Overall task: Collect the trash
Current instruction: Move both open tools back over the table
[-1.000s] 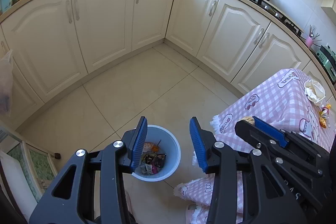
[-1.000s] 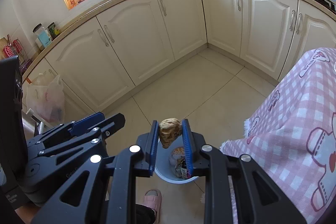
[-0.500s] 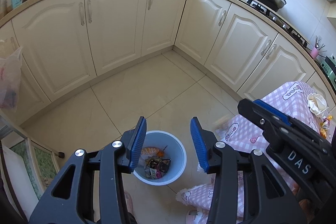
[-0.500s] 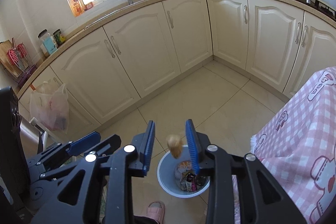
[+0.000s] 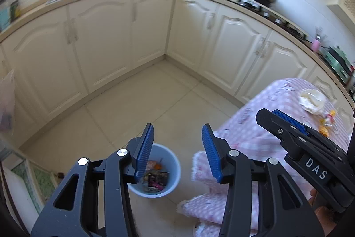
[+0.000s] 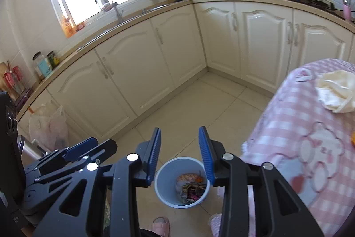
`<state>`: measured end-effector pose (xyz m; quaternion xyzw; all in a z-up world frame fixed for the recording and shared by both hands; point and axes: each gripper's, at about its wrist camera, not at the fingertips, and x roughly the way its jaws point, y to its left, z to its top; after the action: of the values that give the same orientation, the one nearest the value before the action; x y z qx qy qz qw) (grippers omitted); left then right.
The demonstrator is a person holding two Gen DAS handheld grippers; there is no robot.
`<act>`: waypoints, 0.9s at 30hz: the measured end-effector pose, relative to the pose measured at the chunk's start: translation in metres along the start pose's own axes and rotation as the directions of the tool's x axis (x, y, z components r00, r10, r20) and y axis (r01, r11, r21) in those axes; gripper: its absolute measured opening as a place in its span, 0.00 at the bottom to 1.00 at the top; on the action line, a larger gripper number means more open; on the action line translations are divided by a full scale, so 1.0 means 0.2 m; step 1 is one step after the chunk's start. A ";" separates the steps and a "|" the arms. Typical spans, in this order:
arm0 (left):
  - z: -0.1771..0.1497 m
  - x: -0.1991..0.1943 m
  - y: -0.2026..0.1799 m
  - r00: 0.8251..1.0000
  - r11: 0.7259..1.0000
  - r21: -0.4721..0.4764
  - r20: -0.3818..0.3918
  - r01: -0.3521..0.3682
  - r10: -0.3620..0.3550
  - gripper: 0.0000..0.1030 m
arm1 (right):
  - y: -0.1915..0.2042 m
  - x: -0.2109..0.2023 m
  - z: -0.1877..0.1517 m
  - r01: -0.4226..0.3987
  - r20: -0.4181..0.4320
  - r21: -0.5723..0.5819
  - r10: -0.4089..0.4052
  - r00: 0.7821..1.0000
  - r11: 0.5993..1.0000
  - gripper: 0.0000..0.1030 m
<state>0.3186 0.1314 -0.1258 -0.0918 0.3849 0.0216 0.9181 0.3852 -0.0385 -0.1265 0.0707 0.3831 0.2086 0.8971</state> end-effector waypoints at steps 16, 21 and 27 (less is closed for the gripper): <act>-0.08 0.02 -1.02 0.973 0.930 0.286 -0.065 0.231 -0.222 0.58 | -0.97 -0.72 -0.13 0.277 0.124 0.252 -0.315 0.941 0.927 0.40; -0.15 0.07 -1.26 0.962 0.891 0.365 -0.128 0.271 -0.241 0.58 | -1.21 -0.83 -0.21 0.302 0.115 0.325 -0.354 0.928 0.896 0.40; -0.16 0.16 -1.44 0.953 0.863 0.407 -0.176 0.298 -0.246 0.58 | -1.38 -0.84 -0.23 0.296 0.095 0.374 -0.353 0.931 0.879 0.43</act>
<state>0.3499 -0.1583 -0.1270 0.0577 0.4169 -0.1990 0.8850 0.3365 -0.3623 -0.1273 0.1818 0.3474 -0.0236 0.9196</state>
